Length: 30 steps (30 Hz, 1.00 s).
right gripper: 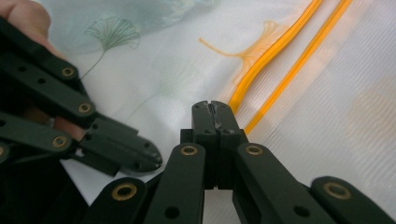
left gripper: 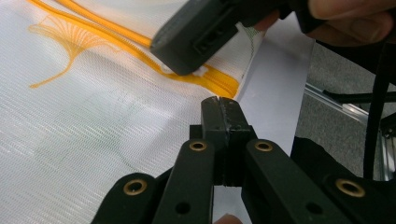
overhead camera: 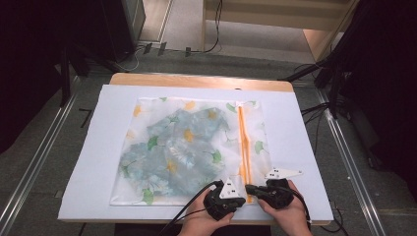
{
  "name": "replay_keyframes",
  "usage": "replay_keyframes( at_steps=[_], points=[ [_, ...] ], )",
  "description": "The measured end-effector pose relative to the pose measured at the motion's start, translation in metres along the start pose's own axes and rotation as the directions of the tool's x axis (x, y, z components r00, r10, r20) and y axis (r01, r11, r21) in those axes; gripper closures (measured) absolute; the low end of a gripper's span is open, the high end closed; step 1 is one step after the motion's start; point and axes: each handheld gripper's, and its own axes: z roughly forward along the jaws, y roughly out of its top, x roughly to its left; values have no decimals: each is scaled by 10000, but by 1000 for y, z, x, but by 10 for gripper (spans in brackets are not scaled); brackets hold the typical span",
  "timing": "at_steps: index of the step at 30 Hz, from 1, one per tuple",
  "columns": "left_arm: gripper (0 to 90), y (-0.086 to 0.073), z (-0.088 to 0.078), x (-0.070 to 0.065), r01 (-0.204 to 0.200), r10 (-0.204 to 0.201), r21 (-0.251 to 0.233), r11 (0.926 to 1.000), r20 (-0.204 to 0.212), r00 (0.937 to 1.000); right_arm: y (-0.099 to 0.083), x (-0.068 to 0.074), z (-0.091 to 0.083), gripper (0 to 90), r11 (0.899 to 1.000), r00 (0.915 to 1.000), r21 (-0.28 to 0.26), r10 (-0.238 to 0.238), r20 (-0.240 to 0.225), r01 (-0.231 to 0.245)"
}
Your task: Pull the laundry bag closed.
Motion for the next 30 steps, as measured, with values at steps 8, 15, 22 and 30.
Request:
replay_keyframes(
  at_steps=[8, 15, 22, 30],
  points=[
    [900, 0, 0, 0, -25, 25, 21, 10000, 25, 10000, 7, -11, 2, 900, 9994, 9998, -314, 163, 137, -159],
    [900, 0, 0, 0, -26, 26, 44, 10000, 31, 10000, 15, -18, 4, 900, 9985, 9992, -424, 351, 184, -342],
    [900, 0, 0, 0, -31, 31, 12, 10000, 44, 10000, 34, -29, 10, 900, 9987, 9982, -497, 106, 587, -77],
    [900, 0, -1, 1, -17, 17, 13, 10000, 107, 9999, 56, -45, 20, 900, 9981, 9969, -601, 142, 768, -96]
  ],
)
